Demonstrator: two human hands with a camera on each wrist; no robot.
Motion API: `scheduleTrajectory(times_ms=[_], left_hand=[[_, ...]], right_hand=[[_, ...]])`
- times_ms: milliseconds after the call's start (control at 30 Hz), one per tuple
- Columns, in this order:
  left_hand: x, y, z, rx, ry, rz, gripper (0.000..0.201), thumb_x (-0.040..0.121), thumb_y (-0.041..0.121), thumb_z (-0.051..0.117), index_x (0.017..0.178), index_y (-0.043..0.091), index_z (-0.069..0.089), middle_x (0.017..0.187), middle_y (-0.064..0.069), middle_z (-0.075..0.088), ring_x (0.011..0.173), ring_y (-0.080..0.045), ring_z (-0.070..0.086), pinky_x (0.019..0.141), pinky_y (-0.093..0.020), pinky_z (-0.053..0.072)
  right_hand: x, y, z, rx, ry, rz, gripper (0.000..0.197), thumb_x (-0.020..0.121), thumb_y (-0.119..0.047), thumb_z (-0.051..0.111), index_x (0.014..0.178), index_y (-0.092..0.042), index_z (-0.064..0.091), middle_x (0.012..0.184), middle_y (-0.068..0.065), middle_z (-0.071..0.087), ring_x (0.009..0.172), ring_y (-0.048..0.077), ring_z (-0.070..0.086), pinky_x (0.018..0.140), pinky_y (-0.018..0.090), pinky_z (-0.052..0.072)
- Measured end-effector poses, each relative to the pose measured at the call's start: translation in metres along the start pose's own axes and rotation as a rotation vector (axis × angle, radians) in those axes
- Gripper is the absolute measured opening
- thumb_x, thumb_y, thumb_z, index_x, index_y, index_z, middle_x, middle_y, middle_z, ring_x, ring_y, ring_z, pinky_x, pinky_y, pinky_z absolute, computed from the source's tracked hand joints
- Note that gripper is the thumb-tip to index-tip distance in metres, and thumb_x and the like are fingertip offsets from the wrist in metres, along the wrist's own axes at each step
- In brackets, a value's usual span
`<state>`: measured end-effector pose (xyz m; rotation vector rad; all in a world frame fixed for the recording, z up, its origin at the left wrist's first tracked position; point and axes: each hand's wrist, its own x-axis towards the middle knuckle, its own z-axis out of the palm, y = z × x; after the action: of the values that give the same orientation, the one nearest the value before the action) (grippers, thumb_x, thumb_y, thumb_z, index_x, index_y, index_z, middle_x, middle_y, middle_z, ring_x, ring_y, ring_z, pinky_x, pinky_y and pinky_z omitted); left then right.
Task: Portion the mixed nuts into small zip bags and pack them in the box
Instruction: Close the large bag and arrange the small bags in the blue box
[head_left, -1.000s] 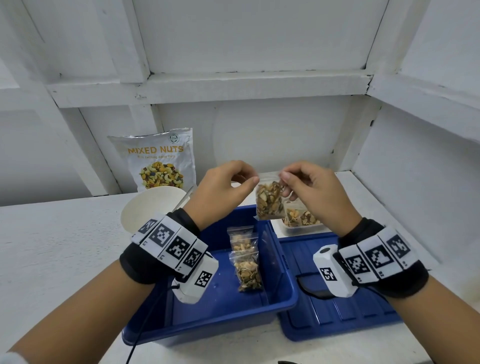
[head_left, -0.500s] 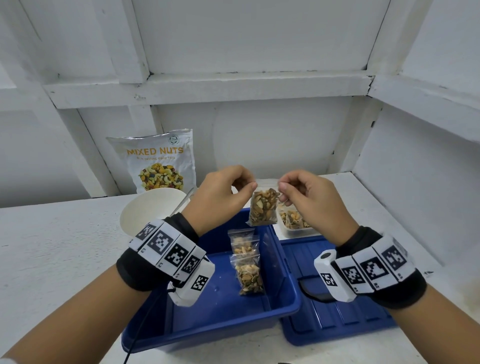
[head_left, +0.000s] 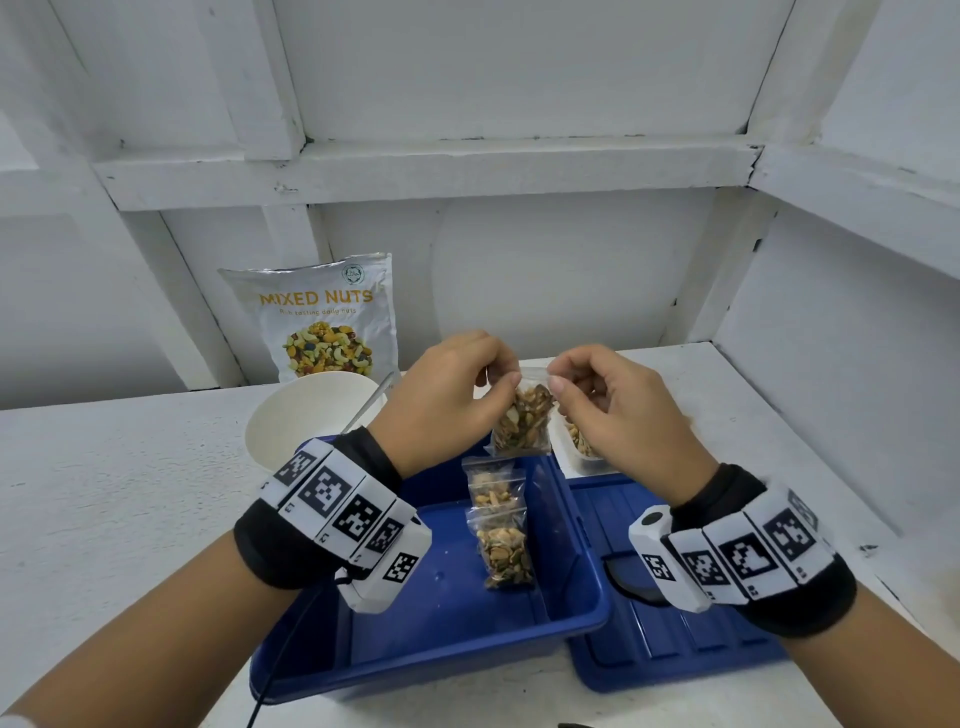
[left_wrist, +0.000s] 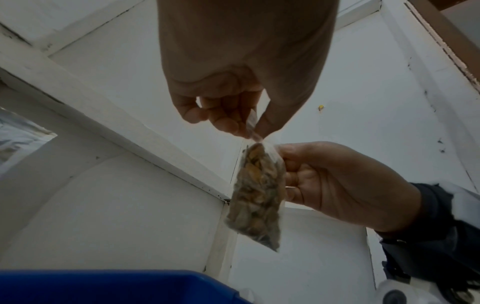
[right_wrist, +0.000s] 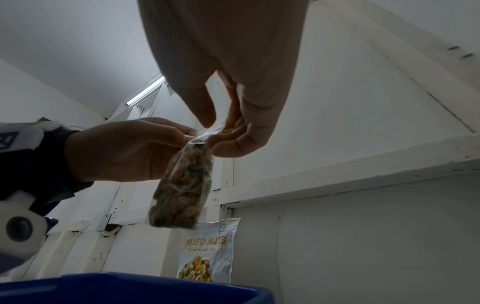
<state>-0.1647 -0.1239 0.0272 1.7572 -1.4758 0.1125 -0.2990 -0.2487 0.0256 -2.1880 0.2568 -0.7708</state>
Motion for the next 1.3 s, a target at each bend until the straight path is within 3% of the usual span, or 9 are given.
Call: scheduleTrajectory(times_ms=[167,300,500,700,933,1100,1233,1300], left_hand=[[-0.002,0.002,-0.002,-0.031,-0.010,-0.035,0.029,0.080,0.039,0.047,0.084,0.014,0.061,0.074,0.014,0.054,0.071,-0.006,0.051,0.060,-0.007,0.034],[-0.004,0.002,-0.002,0.010,-0.012,-0.017,0.033,0.080,0.044,0.044,0.082,0.017,0.063,0.073,0.014,0.054,0.071,-0.003,0.048,0.065,-0.015,0.037],[-0.006,0.004,-0.003,0.050,0.010,0.038,0.024,0.082,0.035,0.046,0.079,0.017,0.061,0.071,0.023,0.045,0.073,0.007,0.044,0.068,-0.005,0.030],[-0.008,0.005,-0.003,0.010,-0.012,0.026,0.030,0.081,0.038,0.046,0.080,0.013,0.063,0.071,0.017,0.049,0.073,-0.006,0.047,0.067,-0.019,0.039],[-0.008,0.009,-0.004,-0.056,-0.042,0.027,0.032,0.080,0.040,0.048,0.082,0.013,0.065,0.072,0.015,0.055,0.073,-0.009,0.051,0.065,-0.020,0.042],[-0.010,0.009,-0.002,0.031,-0.104,0.081,0.028,0.080,0.040,0.043,0.079,0.017,0.060,0.067,0.023,0.045,0.069,0.006,0.045,0.063,-0.010,0.034],[-0.008,0.012,-0.001,0.053,-0.172,0.046,0.037,0.078,0.042,0.042,0.081,0.012,0.063,0.067,0.020,0.047,0.065,0.004,0.046,0.062,-0.017,0.038],[-0.005,0.014,-0.003,0.078,-0.273,-0.009,0.031,0.081,0.037,0.048,0.084,0.011,0.064,0.071,0.013,0.055,0.065,-0.003,0.050,0.064,-0.022,0.042]], right_hand=[[0.000,0.000,0.001,-0.081,0.018,-0.097,0.009,0.089,-0.006,0.058,0.083,-0.013,0.061,0.071,-0.016,0.054,0.071,-0.001,0.055,0.063,0.007,0.041],[-0.002,0.001,0.003,-0.119,0.005,-0.167,0.008,0.089,-0.005,0.056,0.082,-0.009,0.060,0.070,-0.014,0.053,0.072,0.011,0.052,0.061,0.013,0.042],[-0.004,-0.001,0.007,-0.060,0.013,-0.164,0.005,0.086,-0.011,0.054,0.083,-0.012,0.059,0.073,-0.015,0.053,0.071,0.004,0.052,0.061,0.008,0.041],[-0.003,-0.001,0.006,-0.110,-0.010,-0.200,0.010,0.084,-0.016,0.054,0.082,-0.010,0.063,0.071,-0.015,0.053,0.072,0.009,0.053,0.062,0.016,0.043],[-0.006,-0.001,0.006,-0.103,-0.027,-0.229,0.011,0.085,-0.020,0.051,0.078,-0.016,0.058,0.068,-0.014,0.051,0.069,0.013,0.051,0.058,0.014,0.040],[-0.009,0.000,0.007,-0.122,-0.058,-0.224,0.008,0.082,-0.012,0.054,0.077,-0.010,0.060,0.069,-0.016,0.050,0.068,0.012,0.050,0.057,0.010,0.037],[-0.010,0.003,0.001,-0.074,-0.148,-0.128,0.005,0.085,-0.014,0.060,0.082,-0.014,0.063,0.071,-0.015,0.056,0.069,0.004,0.054,0.060,0.011,0.040],[-0.007,0.007,-0.009,-0.042,-0.203,-0.022,0.005,0.088,-0.015,0.060,0.088,-0.019,0.064,0.076,-0.015,0.060,0.072,-0.002,0.056,0.065,0.008,0.041]])
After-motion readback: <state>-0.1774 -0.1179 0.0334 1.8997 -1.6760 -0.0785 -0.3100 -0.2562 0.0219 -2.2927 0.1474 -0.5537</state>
